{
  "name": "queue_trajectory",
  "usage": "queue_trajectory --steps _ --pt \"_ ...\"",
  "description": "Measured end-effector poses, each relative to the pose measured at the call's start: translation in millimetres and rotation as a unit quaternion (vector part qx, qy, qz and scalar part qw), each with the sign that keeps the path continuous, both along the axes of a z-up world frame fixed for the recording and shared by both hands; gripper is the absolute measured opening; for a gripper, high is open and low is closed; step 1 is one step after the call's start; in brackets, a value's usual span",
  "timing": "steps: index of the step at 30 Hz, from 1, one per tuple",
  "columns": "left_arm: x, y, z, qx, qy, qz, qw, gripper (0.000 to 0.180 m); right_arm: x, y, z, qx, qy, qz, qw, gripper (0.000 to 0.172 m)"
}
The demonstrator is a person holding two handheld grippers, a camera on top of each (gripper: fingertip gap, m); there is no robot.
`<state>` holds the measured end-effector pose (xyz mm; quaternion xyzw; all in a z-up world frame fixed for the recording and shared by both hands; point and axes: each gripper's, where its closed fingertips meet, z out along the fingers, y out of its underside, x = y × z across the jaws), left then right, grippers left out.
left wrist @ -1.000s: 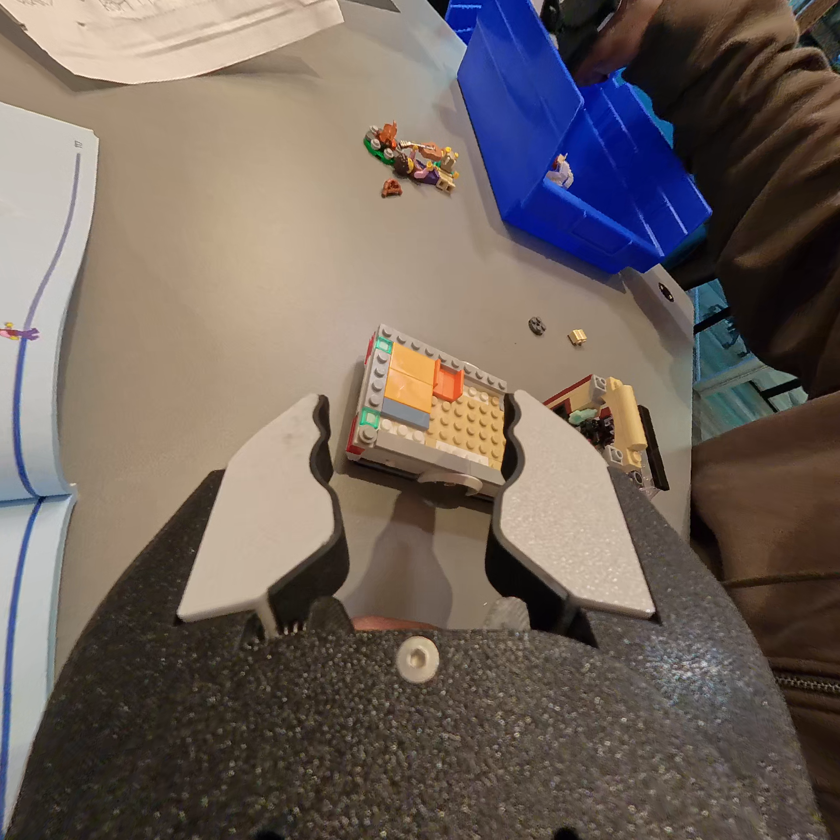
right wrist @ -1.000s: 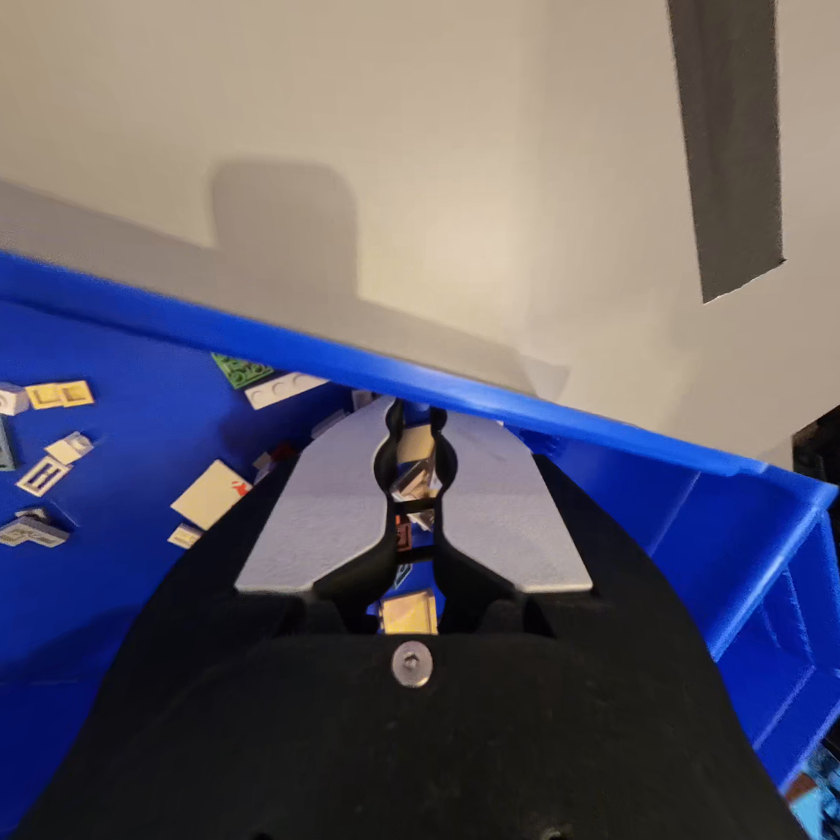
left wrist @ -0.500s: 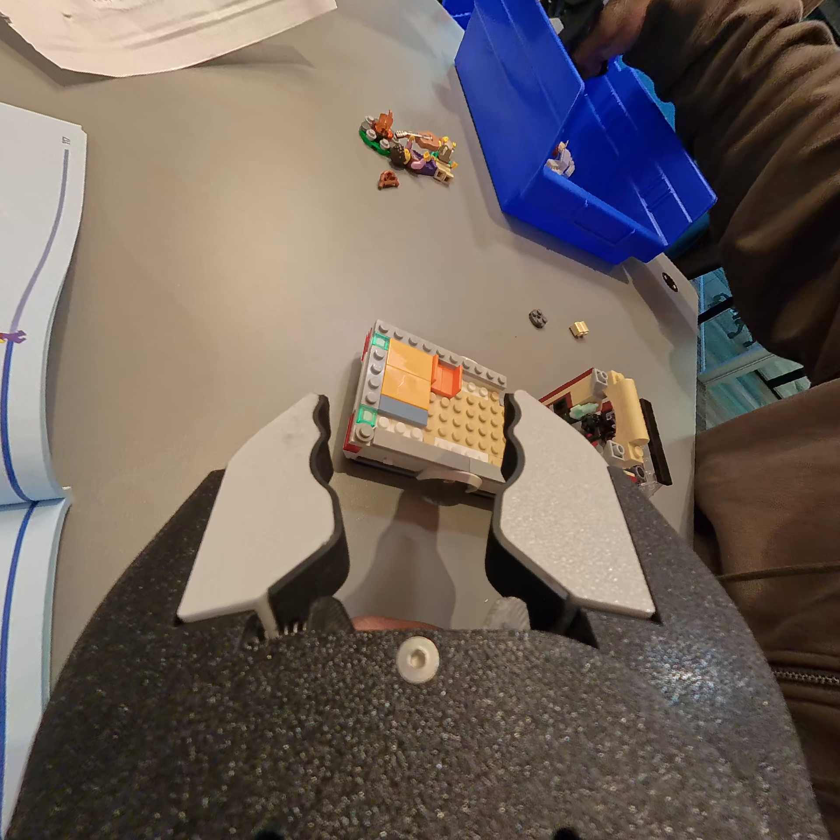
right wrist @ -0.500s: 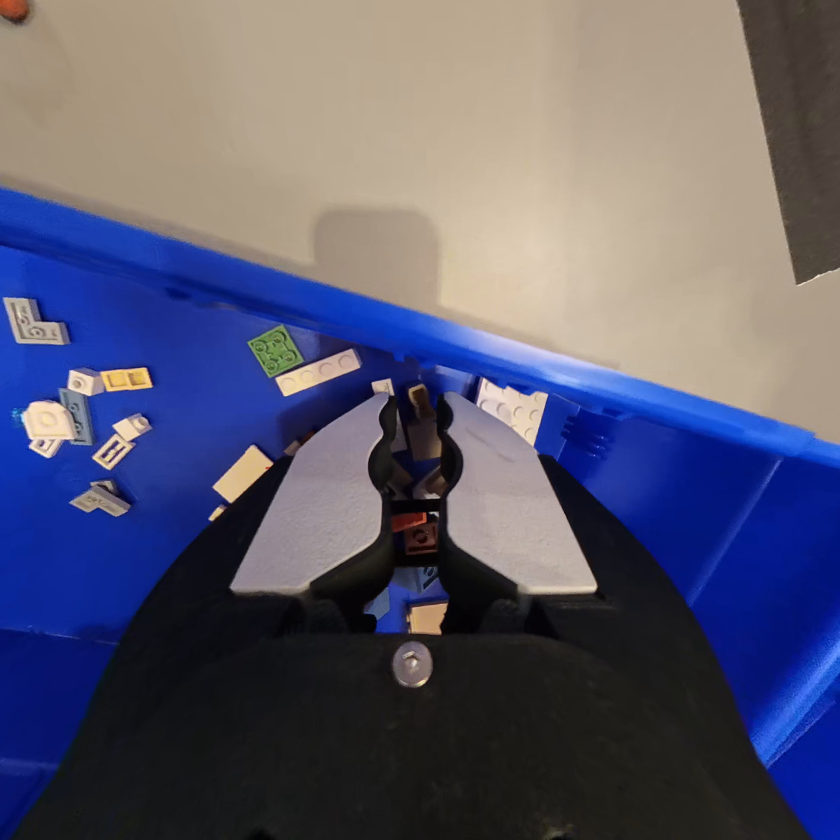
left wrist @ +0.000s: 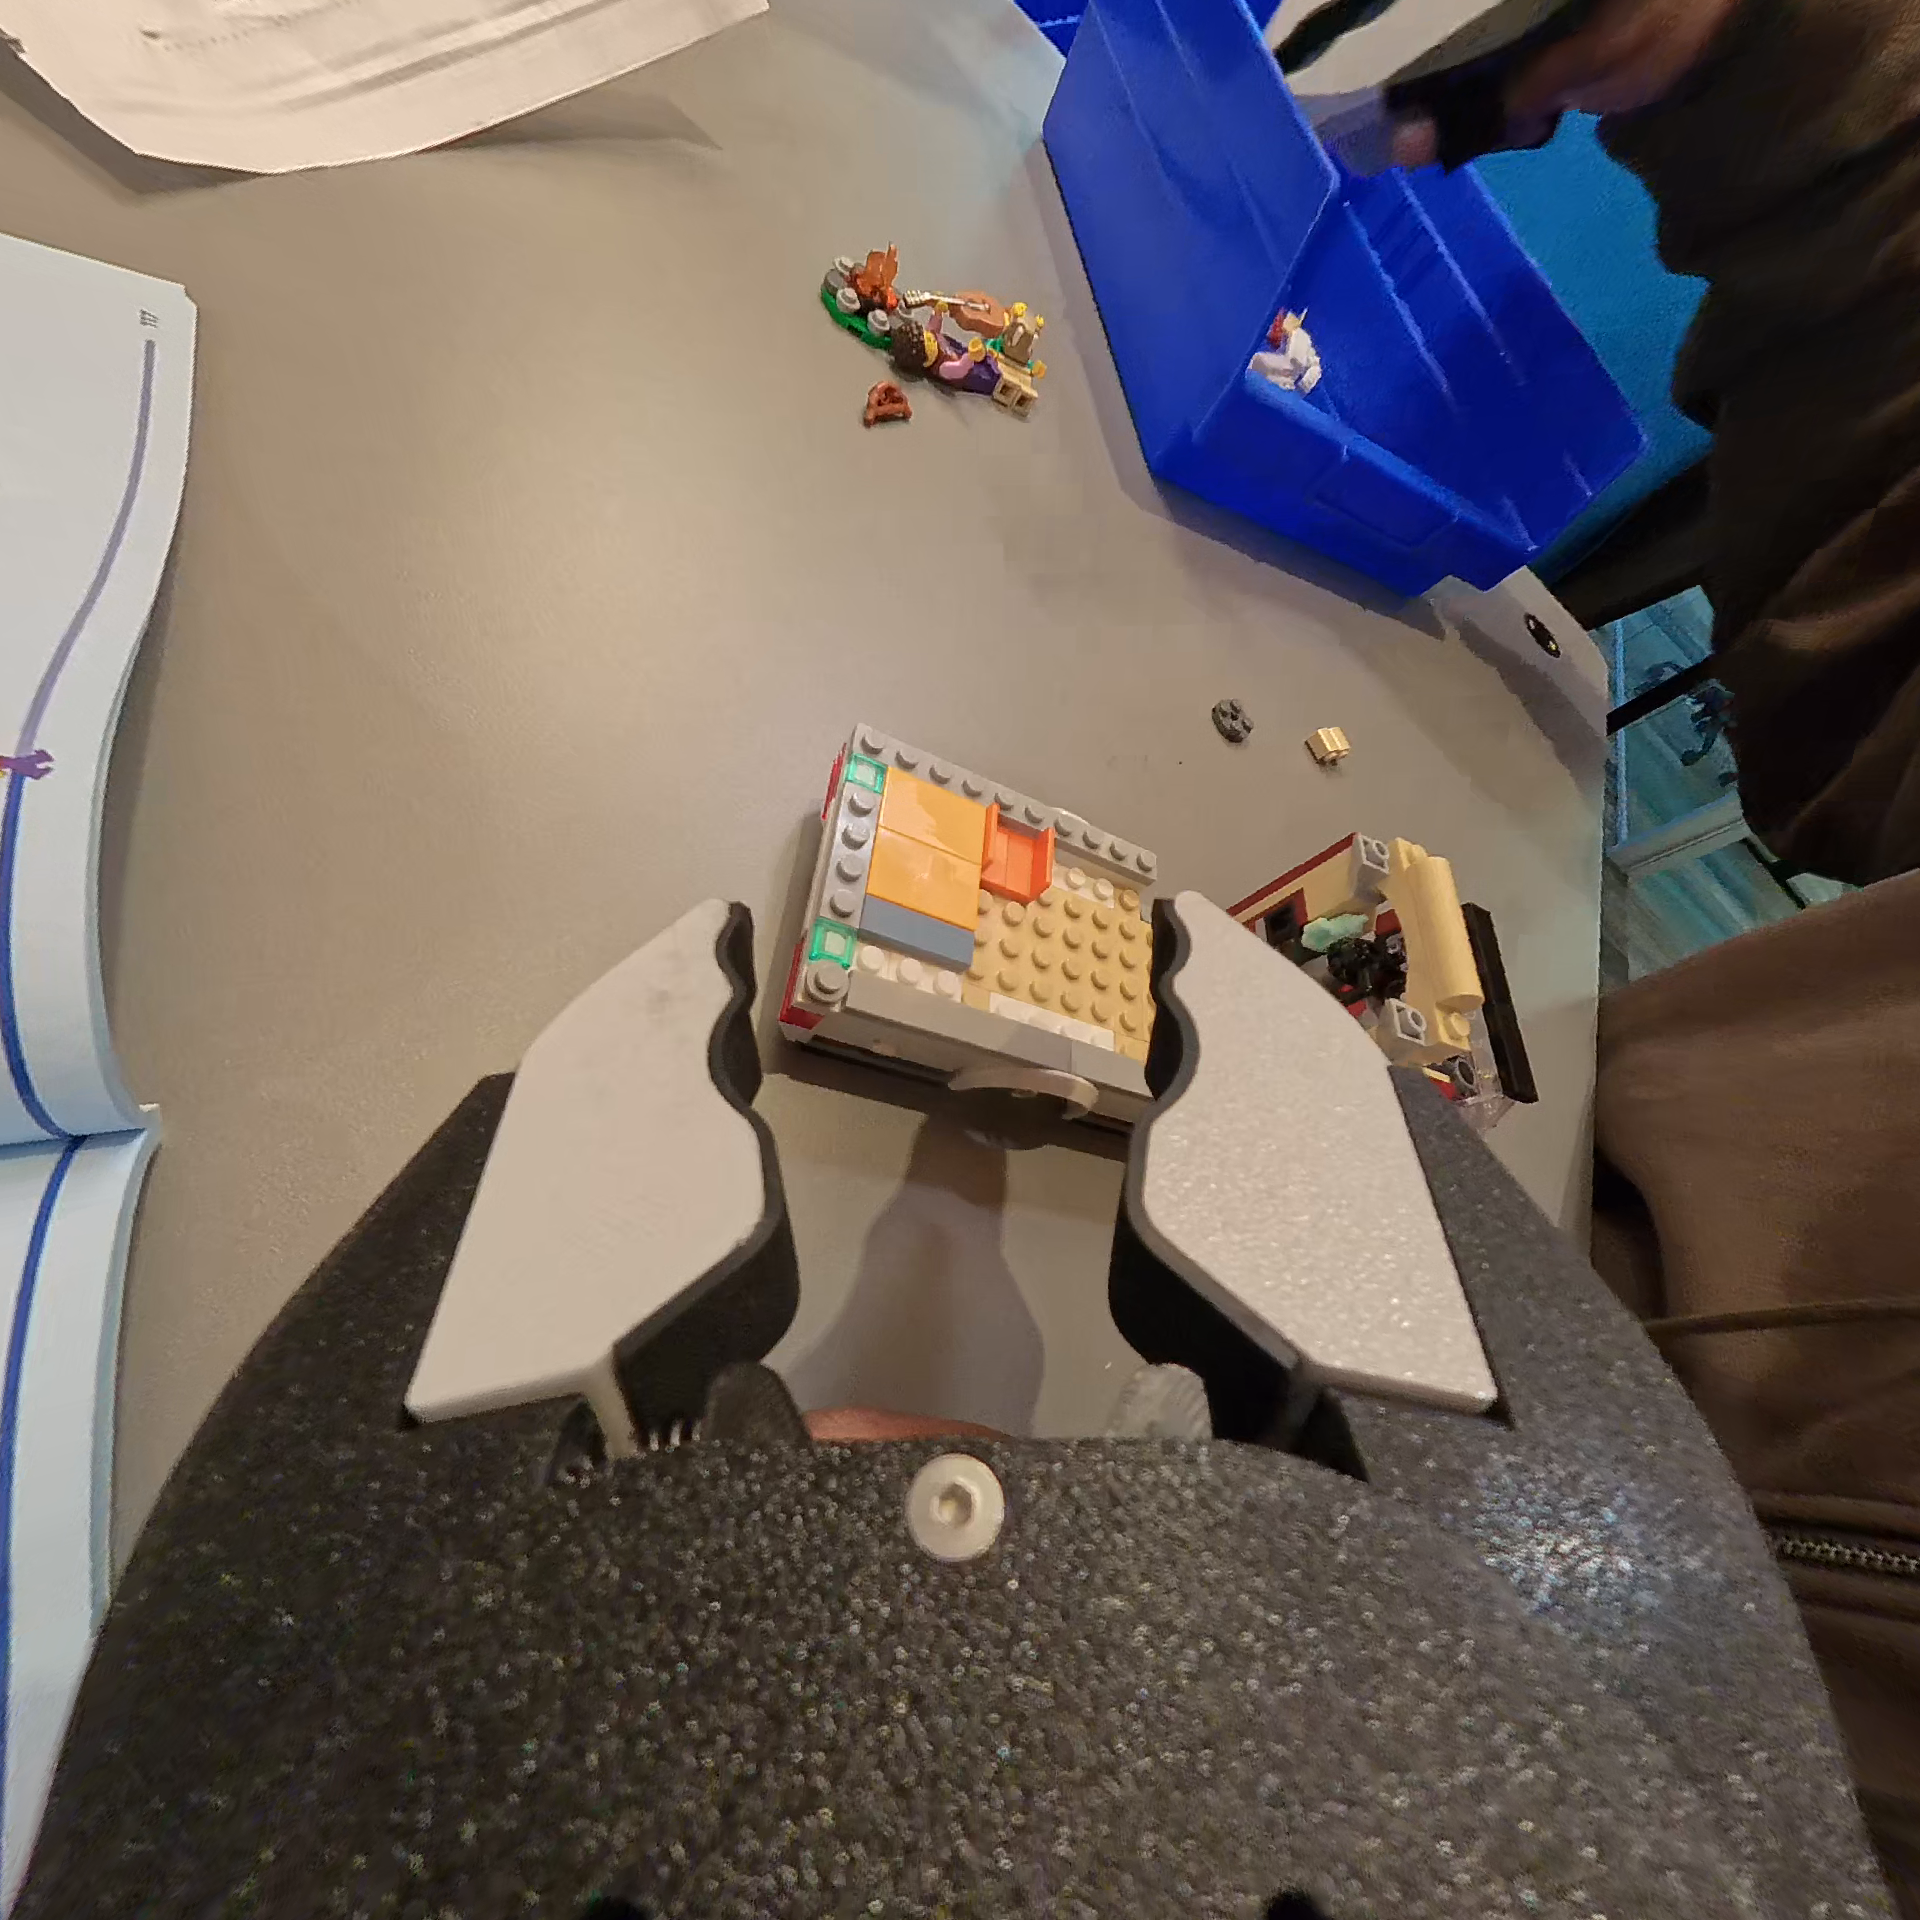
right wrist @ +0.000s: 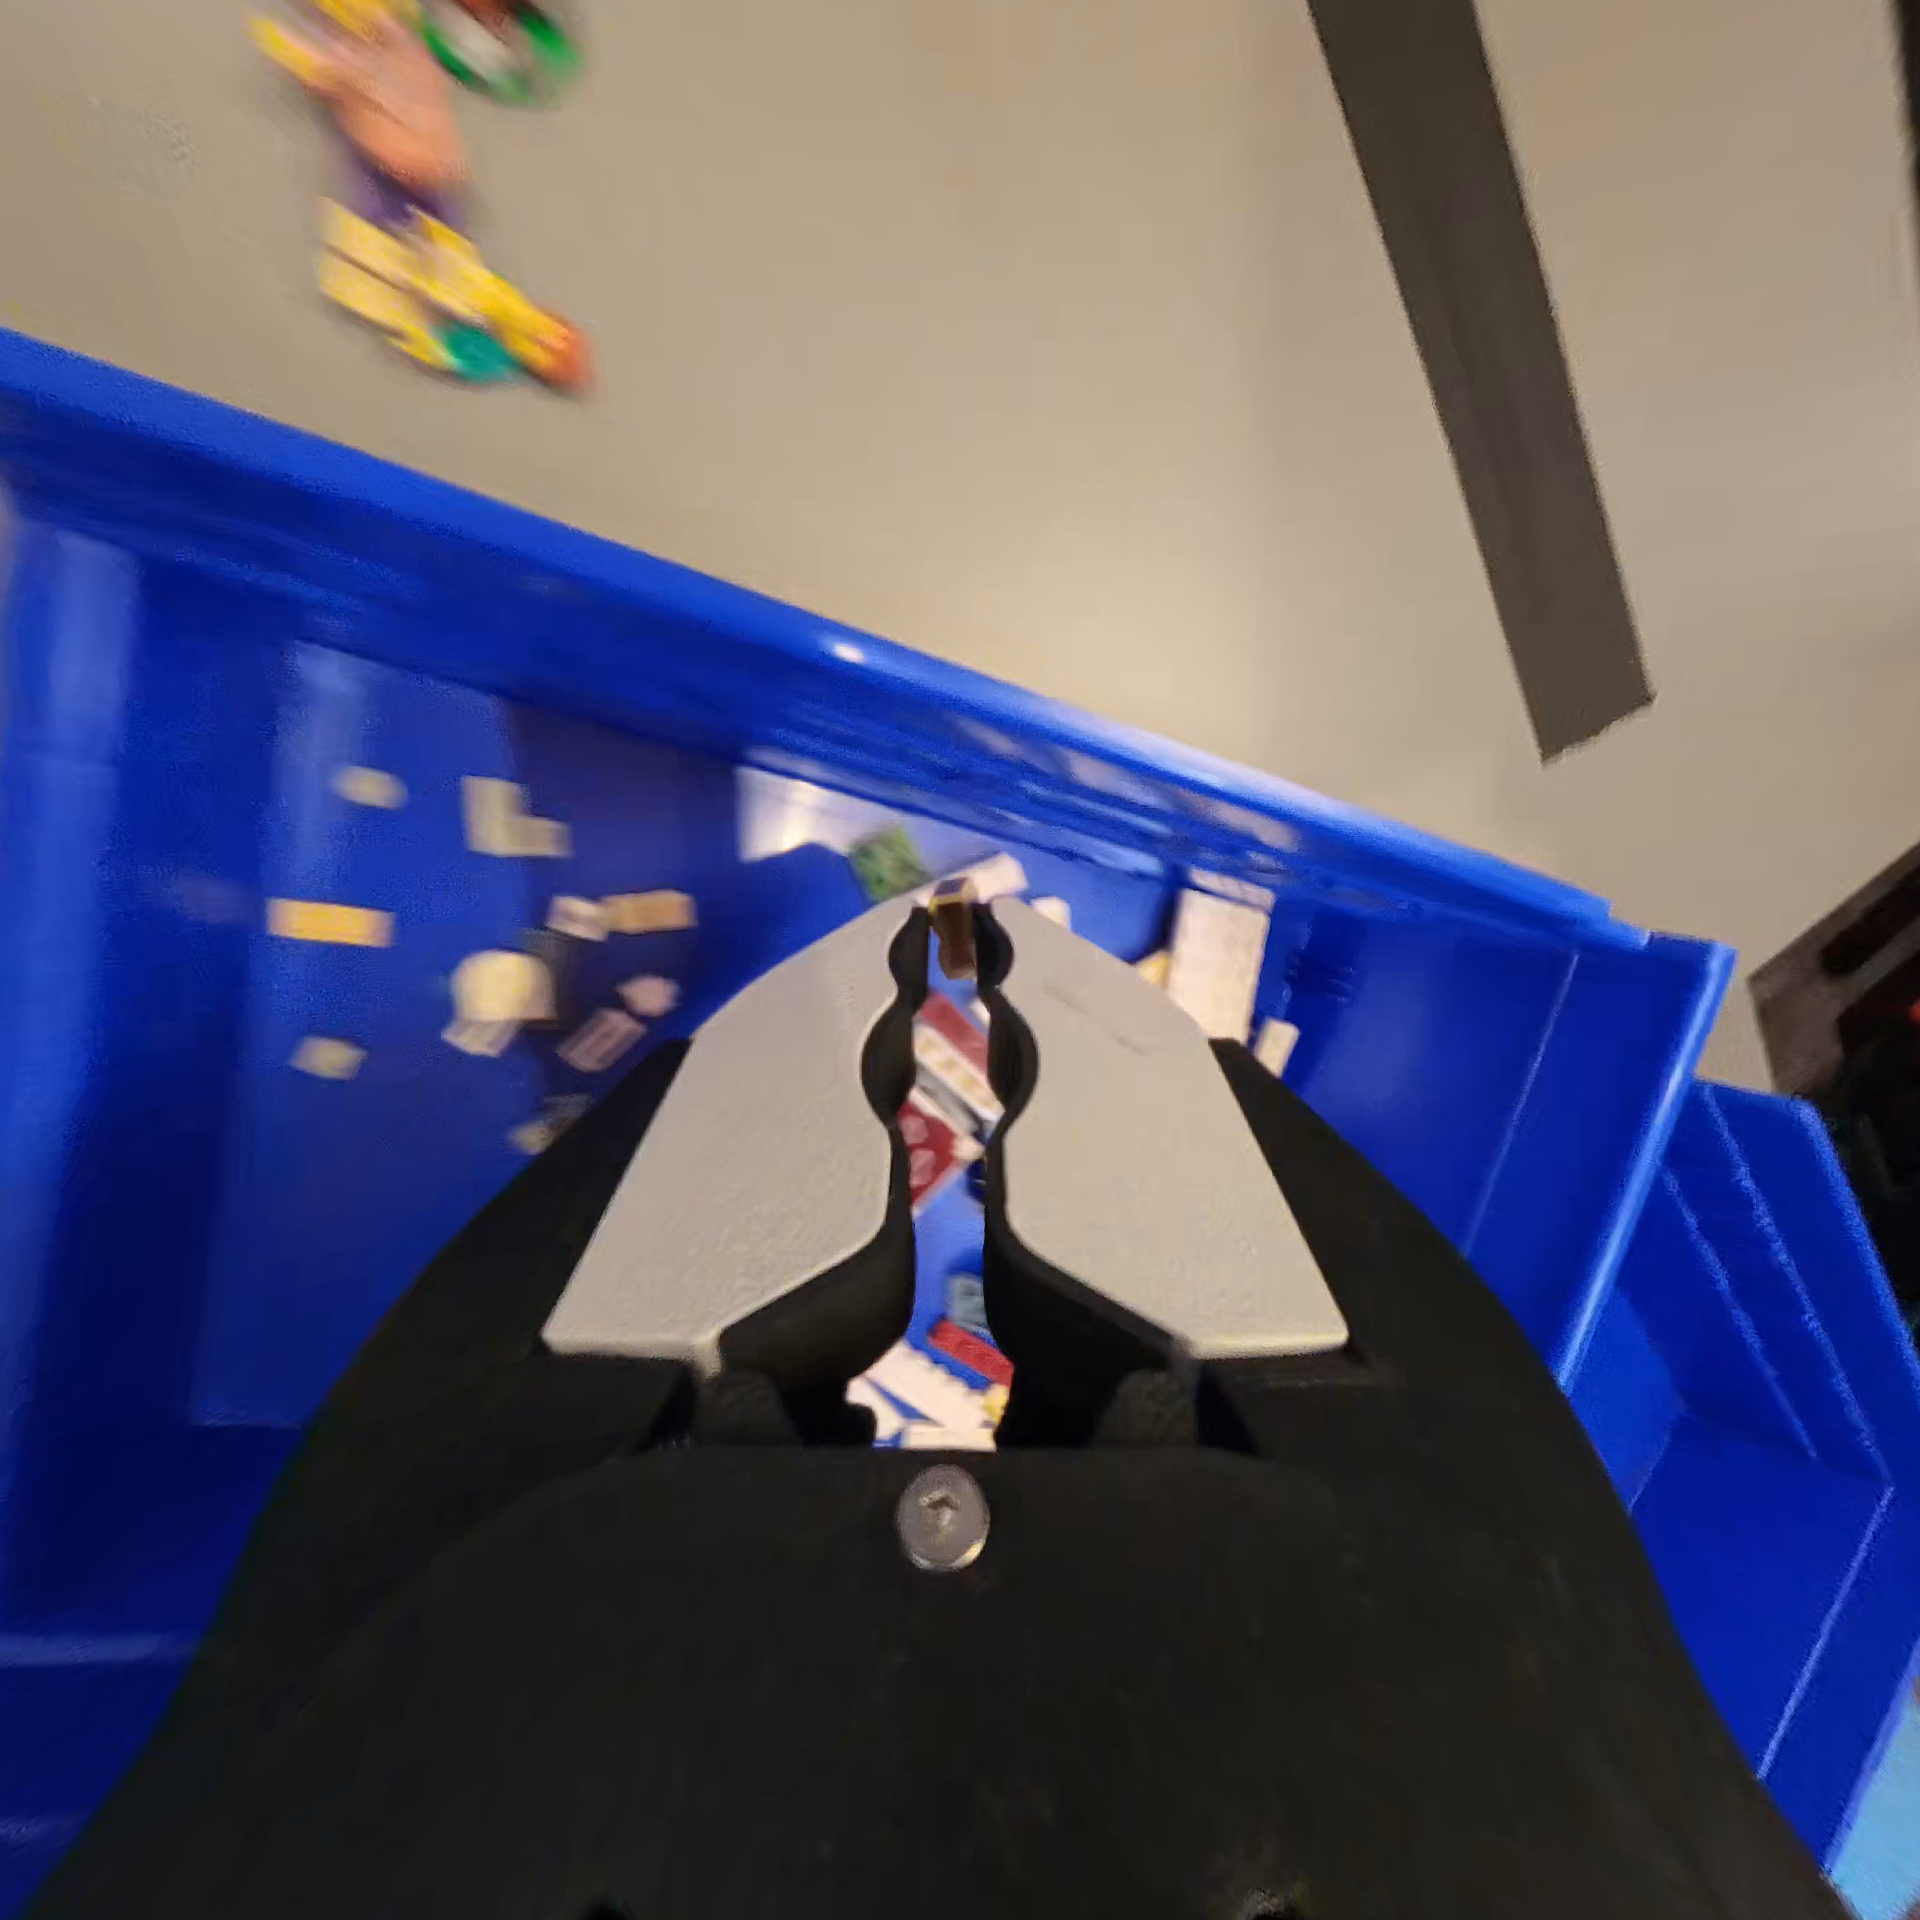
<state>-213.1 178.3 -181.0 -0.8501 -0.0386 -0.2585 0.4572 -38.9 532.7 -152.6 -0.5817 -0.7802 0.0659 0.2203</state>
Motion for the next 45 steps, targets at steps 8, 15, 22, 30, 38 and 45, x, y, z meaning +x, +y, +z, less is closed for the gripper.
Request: queue_trajectory --steps 8,15,22,30,38,45 --pt "-5 -2 5 0.001 0.006 0.010 1.000 0.074 -35 -213 22 -0.020 0.077 0.209 0.975 0.008" --pt "-7 -4 5 0.001 0.022 0.014 1.000 0.074 -64 -303 -49 -0.067 0.022 0.310 0.948 0.008" --pt "-6 -8 4 -0.006 0.030 0.010 0.999 0.074 -73 -308 -67 -0.081 0.010 0.302 0.950 0.012" --pt "-10 -13 5 -0.008 0.021 0.015 1.000 0.075 -67 -308 -49 -0.078 0.058 0.268 0.959 0.028" --pt "-8 -36 0 -0.004 -0.003 0.031 1.000 0.075 -53 -356 -51 -0.135 0.092 0.241 0.957 0.026" --pt "-4 -59 -2 -0.008 -0.006 0.037 0.999 0.075 -65 -396 -48 -0.145 0.120 0.278 0.942 0.028"
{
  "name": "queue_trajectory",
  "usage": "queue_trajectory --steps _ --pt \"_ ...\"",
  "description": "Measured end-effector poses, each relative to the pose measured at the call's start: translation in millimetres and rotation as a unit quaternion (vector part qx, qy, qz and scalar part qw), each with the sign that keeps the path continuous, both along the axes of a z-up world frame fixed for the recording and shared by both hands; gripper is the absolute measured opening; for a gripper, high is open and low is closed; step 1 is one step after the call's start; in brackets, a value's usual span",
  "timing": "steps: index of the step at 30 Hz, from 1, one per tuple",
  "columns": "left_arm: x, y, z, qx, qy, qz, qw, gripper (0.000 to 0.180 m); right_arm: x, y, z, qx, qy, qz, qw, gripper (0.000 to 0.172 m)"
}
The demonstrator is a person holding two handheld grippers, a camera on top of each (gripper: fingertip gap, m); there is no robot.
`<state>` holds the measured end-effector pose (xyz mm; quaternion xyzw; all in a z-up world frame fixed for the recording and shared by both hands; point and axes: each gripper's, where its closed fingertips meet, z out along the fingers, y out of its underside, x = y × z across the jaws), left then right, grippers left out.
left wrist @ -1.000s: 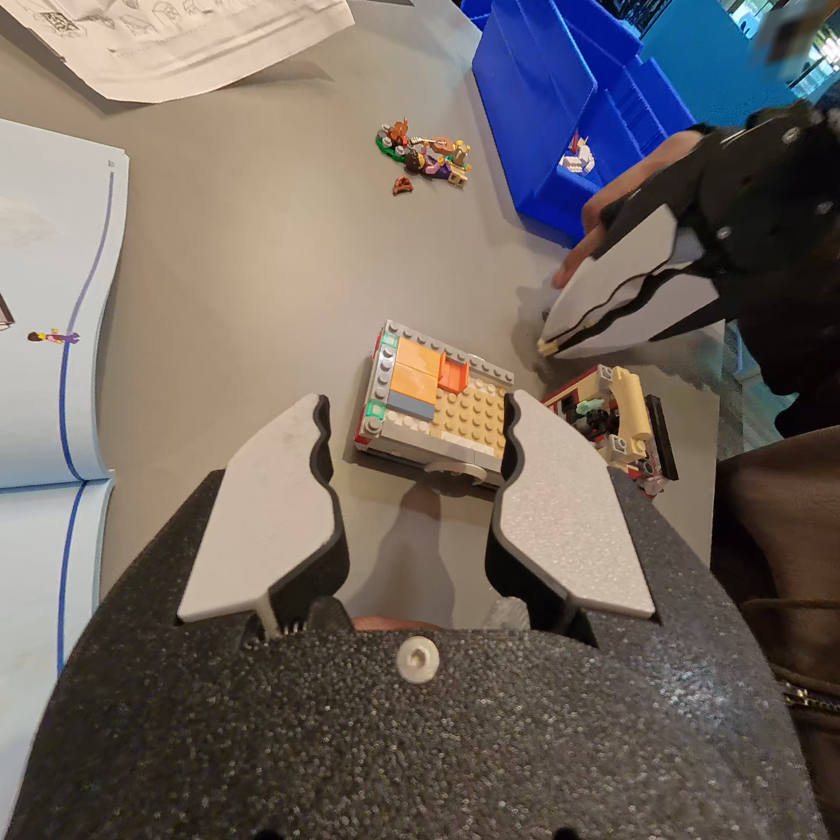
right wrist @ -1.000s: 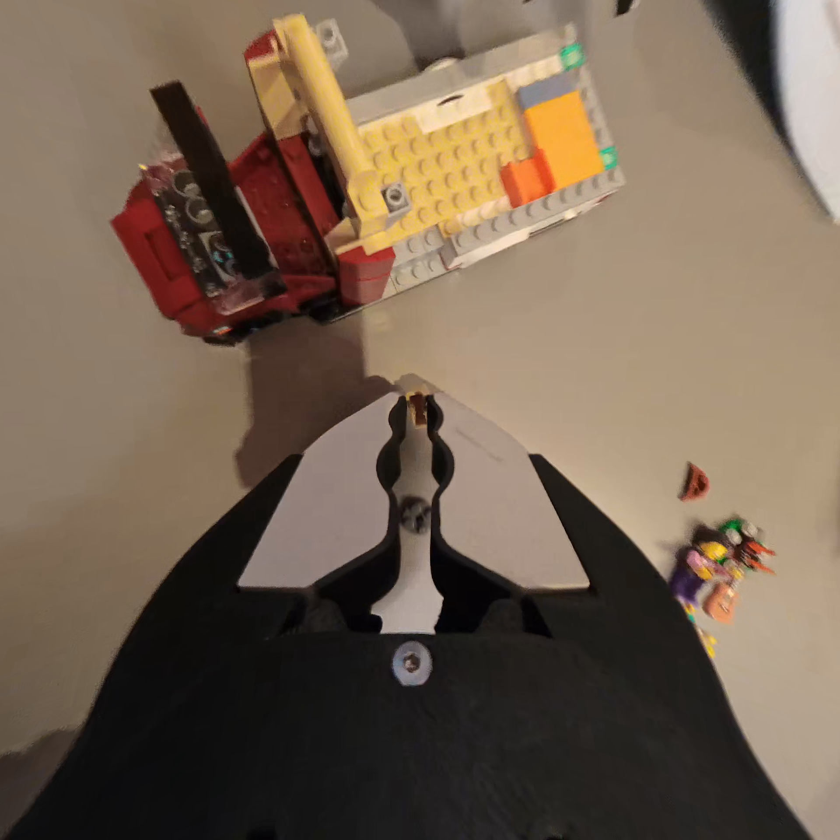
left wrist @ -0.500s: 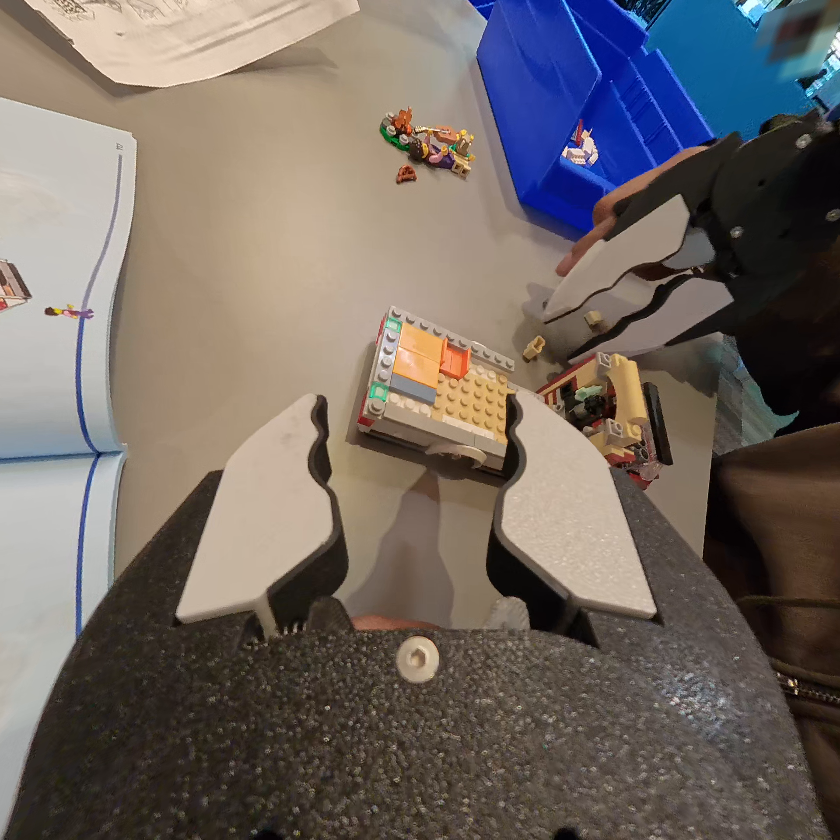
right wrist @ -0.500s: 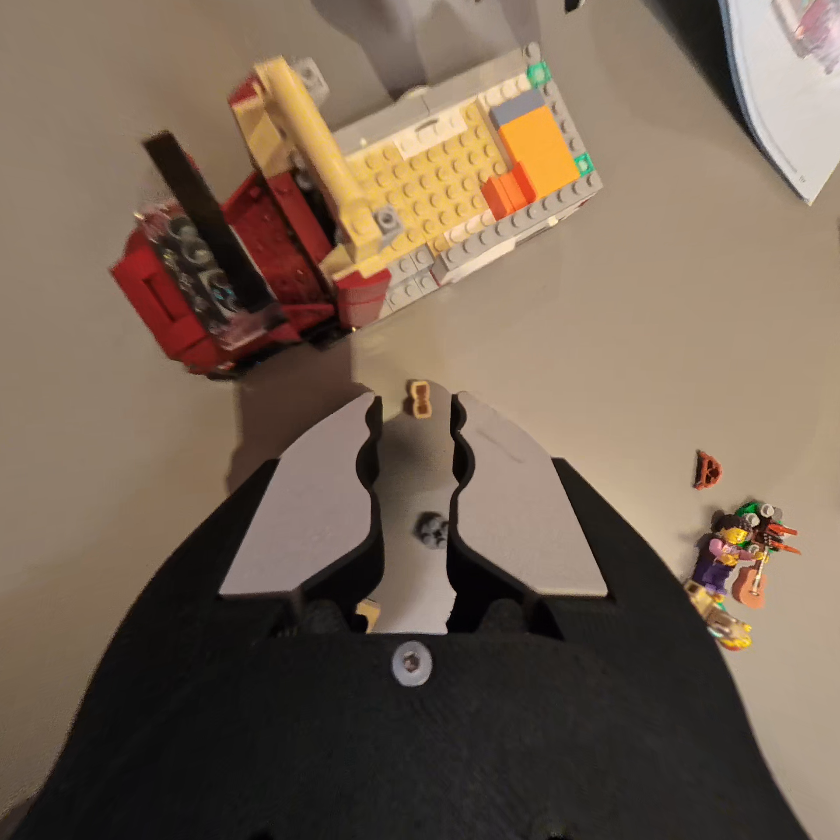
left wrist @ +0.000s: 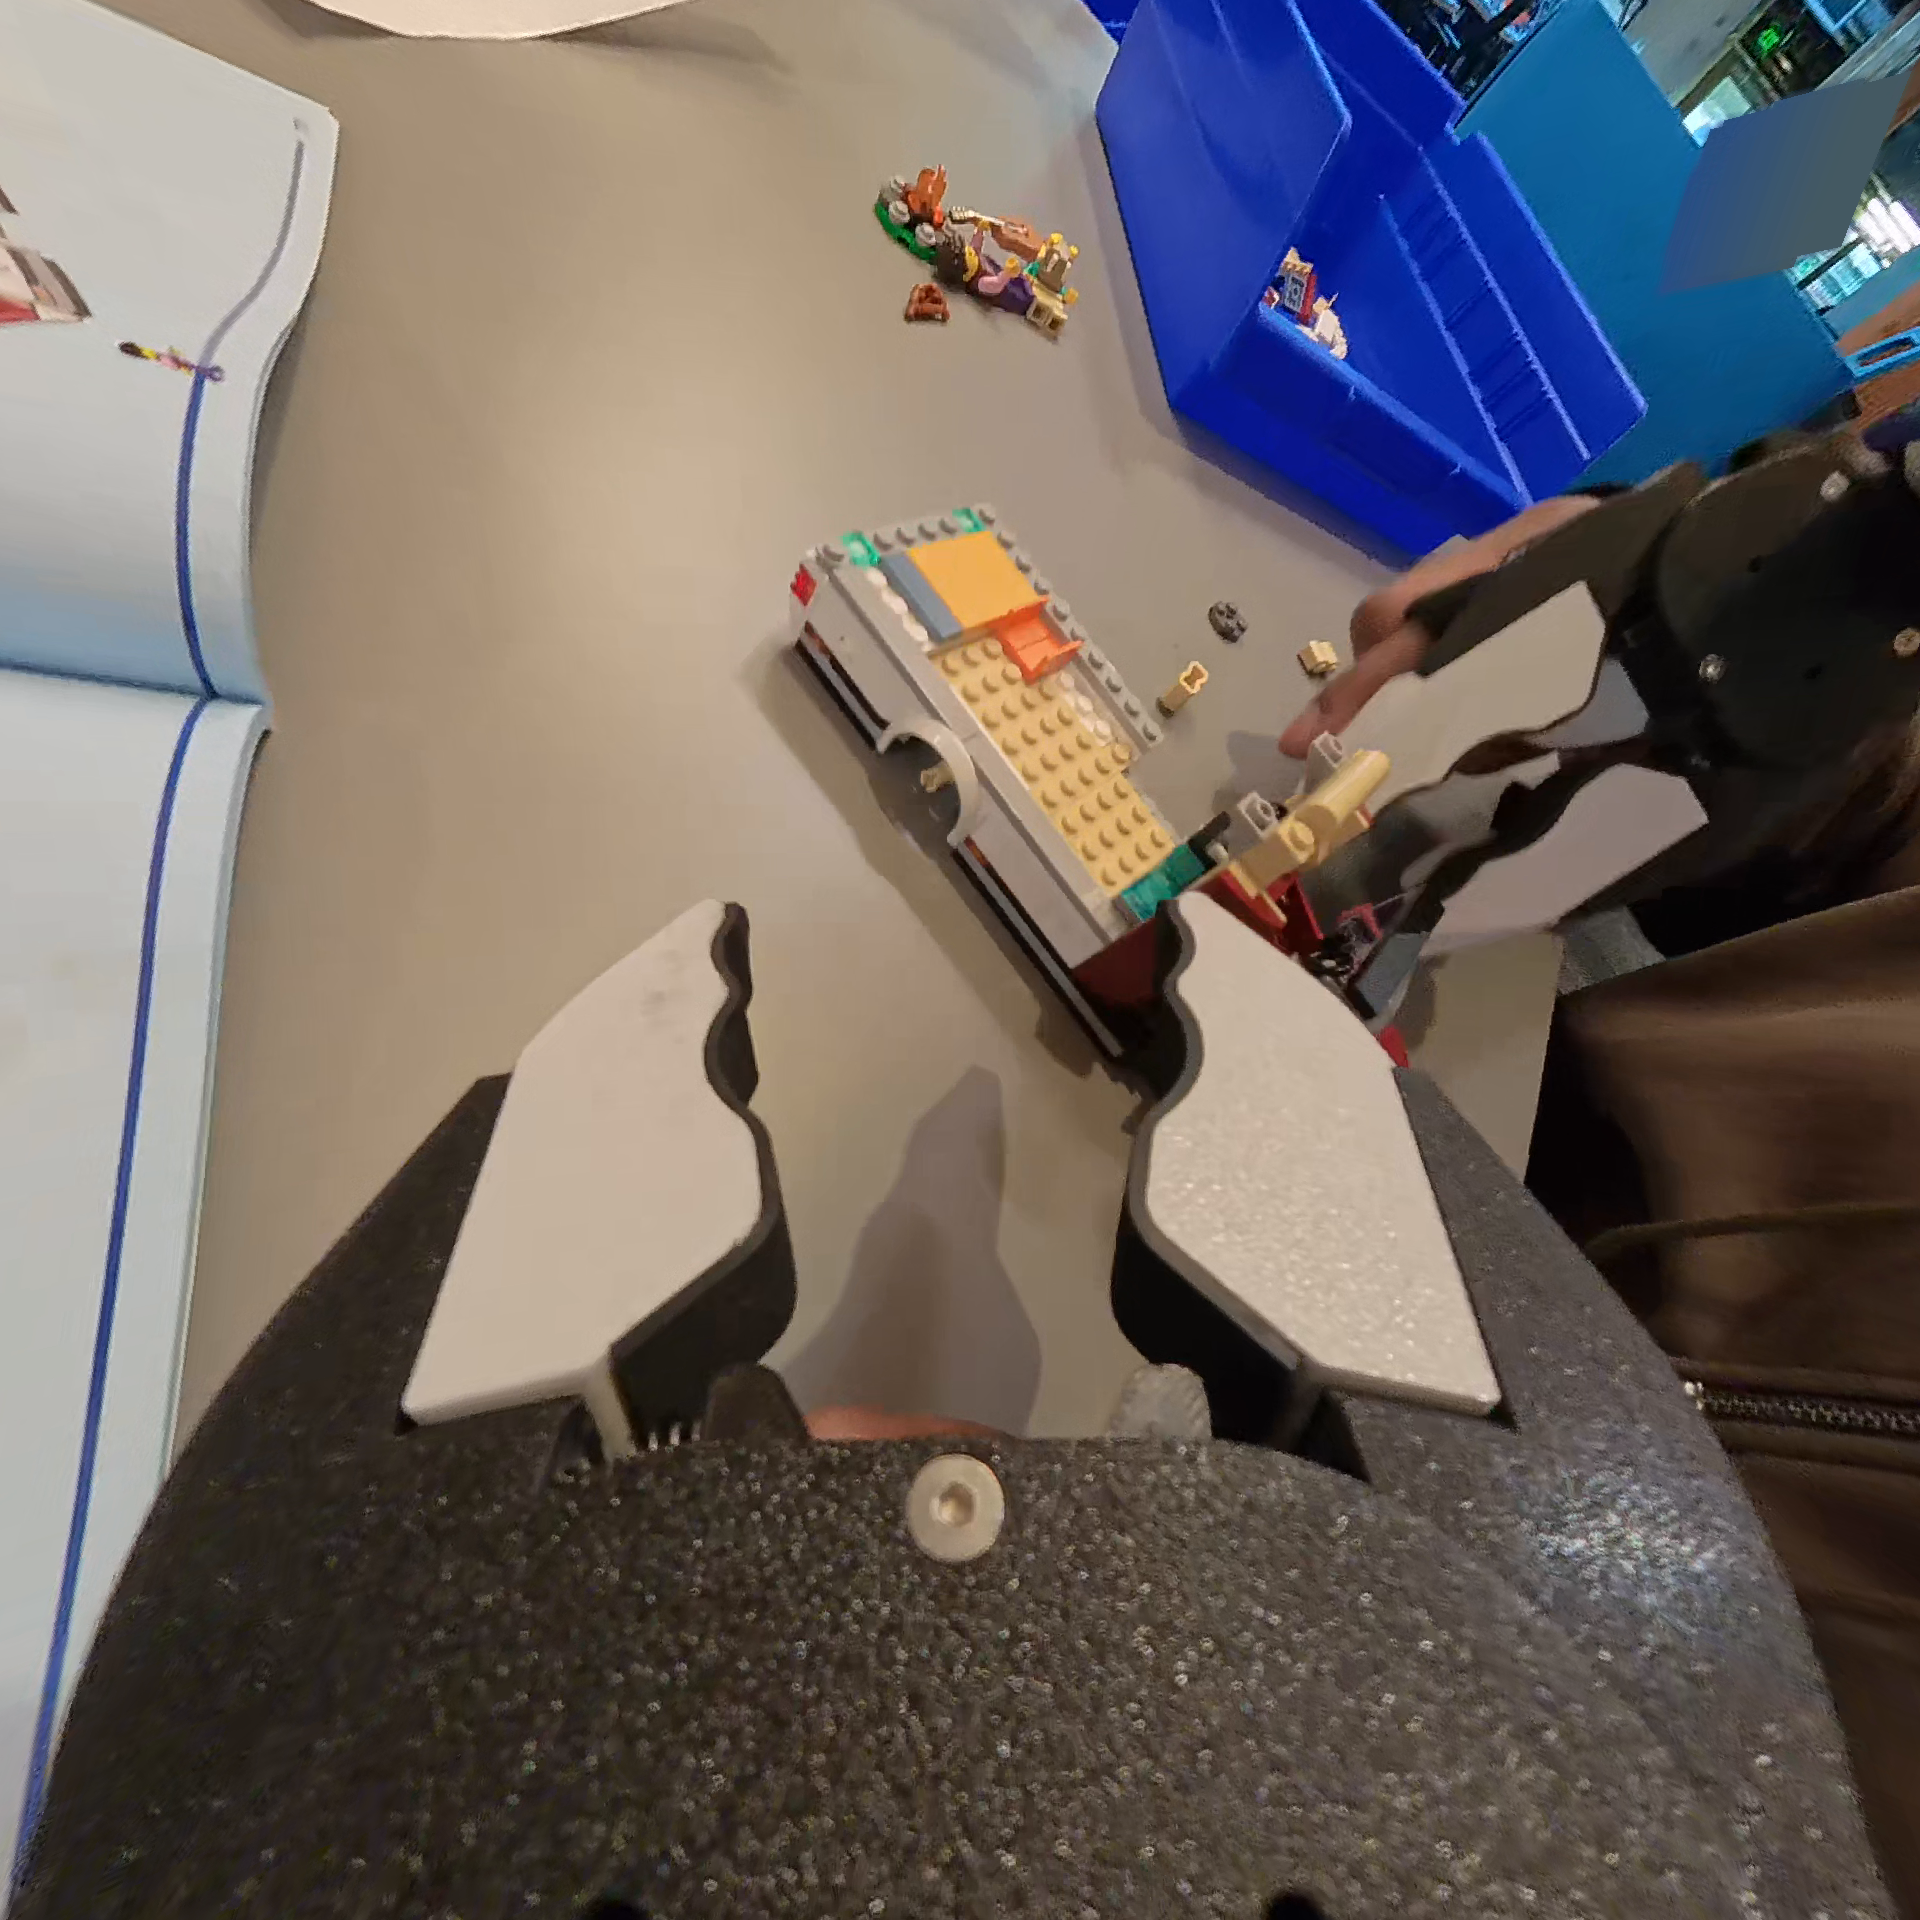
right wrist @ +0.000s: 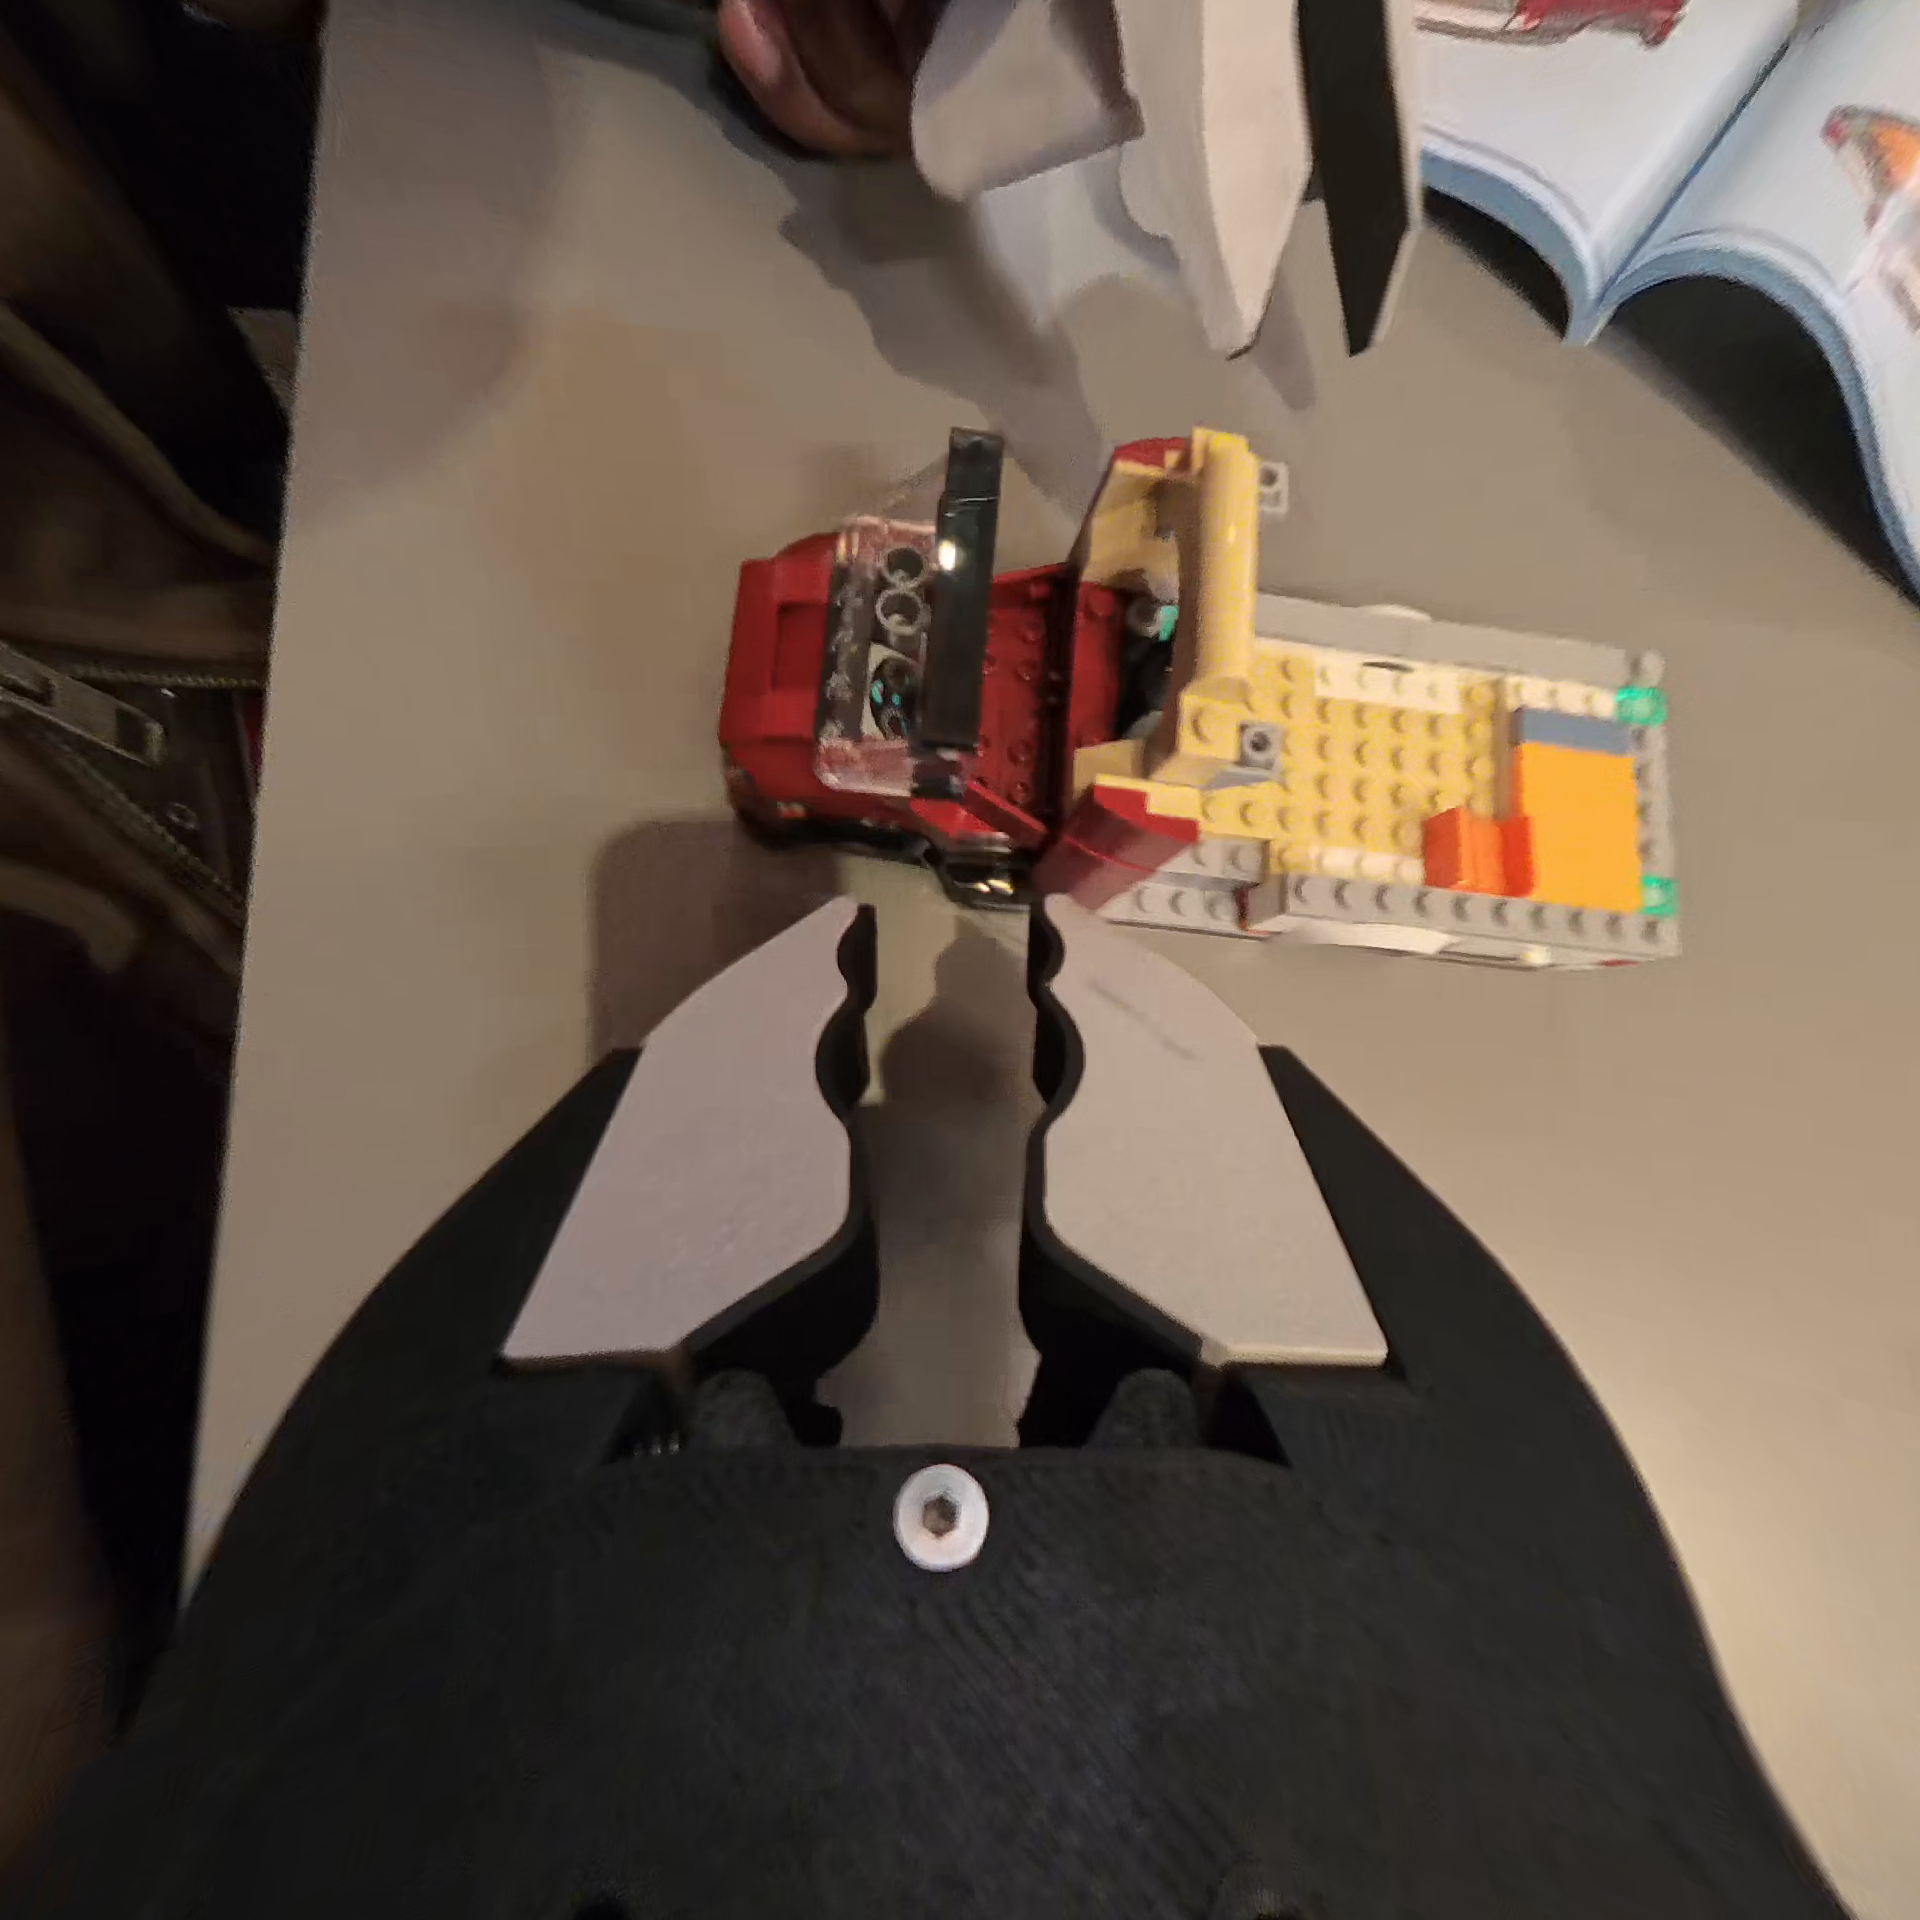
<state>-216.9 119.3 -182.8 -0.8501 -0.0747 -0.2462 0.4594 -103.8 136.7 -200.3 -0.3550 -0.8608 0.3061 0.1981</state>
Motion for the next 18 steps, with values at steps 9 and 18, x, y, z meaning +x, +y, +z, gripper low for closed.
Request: queue_trajectory --steps 9,18 --pt "4 -5 -2 -0.005 -0.020 -0.015 1.000 0.075 -22 10 35 -0.102 0.035 -0.006 0.994 0.034" --pt "10 -4 -5 -0.018 -0.038 -0.040 0.998 0.075 -36 5 19 -0.123 0.011 -0.026 0.992 0.040"
